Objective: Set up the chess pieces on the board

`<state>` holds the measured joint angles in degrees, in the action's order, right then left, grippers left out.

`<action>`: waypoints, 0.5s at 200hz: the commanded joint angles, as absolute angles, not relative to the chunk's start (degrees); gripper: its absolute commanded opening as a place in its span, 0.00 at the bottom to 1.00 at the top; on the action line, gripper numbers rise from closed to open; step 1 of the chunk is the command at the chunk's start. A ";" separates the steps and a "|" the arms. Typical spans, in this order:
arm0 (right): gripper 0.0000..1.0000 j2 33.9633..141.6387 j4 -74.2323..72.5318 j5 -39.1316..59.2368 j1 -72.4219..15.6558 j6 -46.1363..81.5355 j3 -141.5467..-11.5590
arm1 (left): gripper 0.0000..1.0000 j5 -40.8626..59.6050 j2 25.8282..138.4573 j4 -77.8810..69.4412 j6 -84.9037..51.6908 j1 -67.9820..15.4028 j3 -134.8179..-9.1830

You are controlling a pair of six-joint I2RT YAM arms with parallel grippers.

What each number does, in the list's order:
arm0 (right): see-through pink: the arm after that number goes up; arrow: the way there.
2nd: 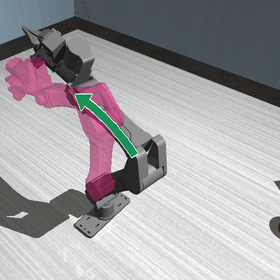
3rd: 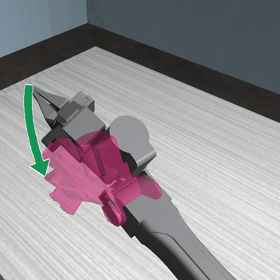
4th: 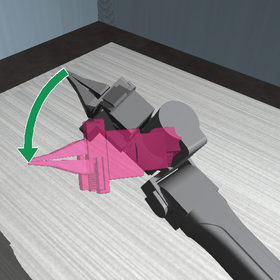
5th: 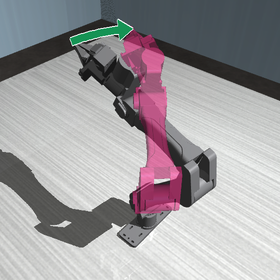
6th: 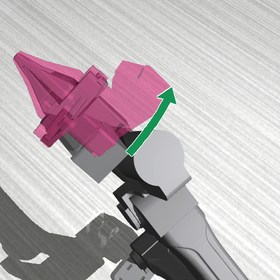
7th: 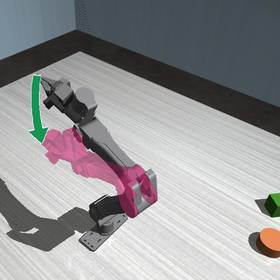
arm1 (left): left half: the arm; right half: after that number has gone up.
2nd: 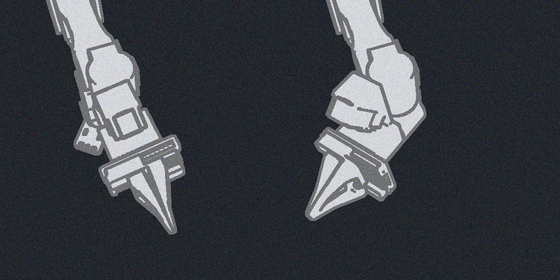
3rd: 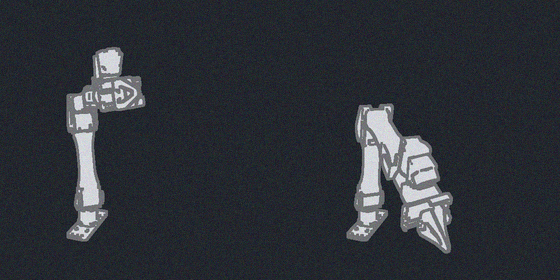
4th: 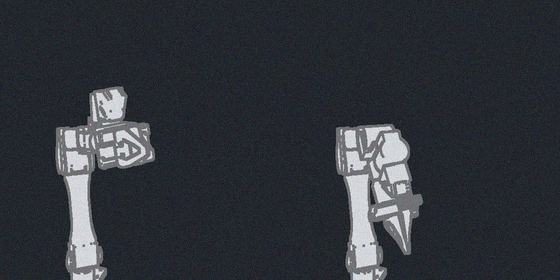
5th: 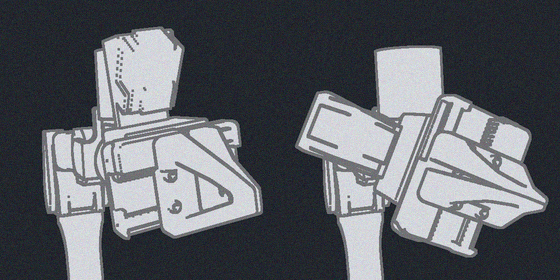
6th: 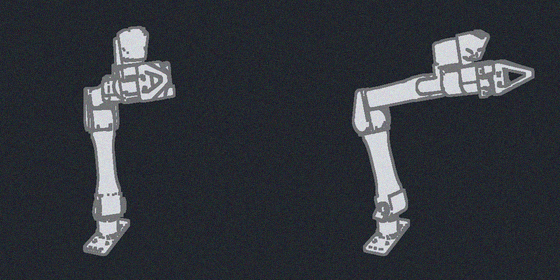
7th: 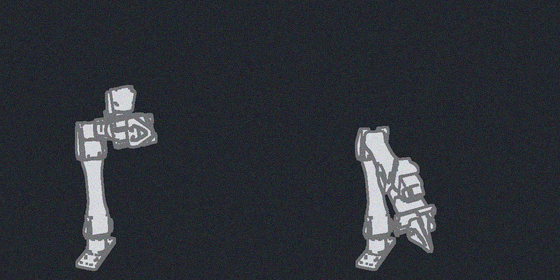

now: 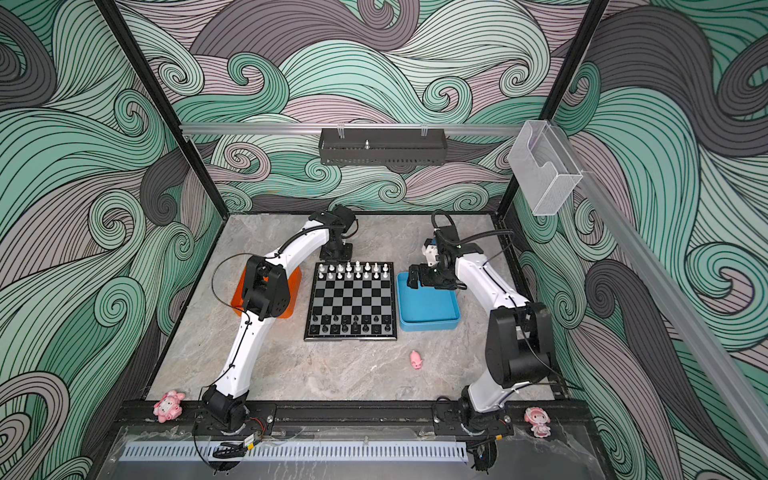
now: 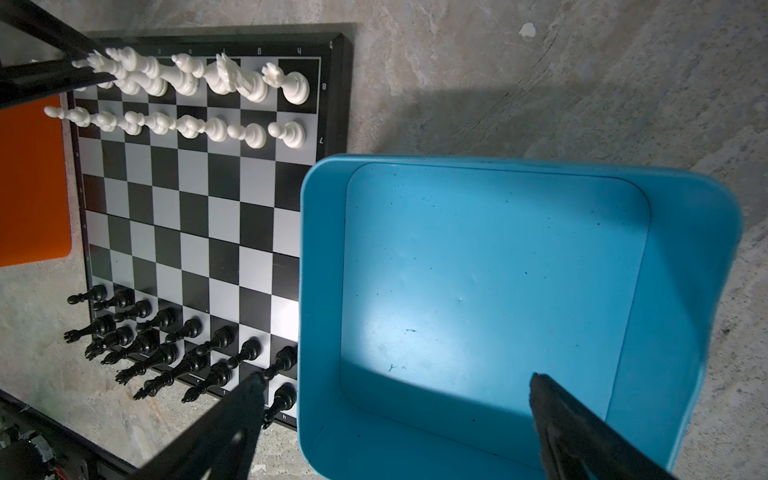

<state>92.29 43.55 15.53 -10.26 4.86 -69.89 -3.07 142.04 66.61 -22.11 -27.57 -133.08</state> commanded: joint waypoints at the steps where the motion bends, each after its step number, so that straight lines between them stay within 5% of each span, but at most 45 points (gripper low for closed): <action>1: 0.99 92.38 43.86 16.52 -9.84 4.55 -69.61 | 0.37 -4.78 138.91 68.53 -22.24 -28.04 -134.91; 72: 0.99 89.65 44.50 16.85 -9.93 5.53 -69.85 | 0.44 -11.63 131.00 72.11 -22.13 -27.95 -134.74; 100: 0.99 88.22 44.69 16.53 -10.09 6.23 -69.79 | 0.58 -16.11 126.50 75.17 -22.72 -27.70 -133.95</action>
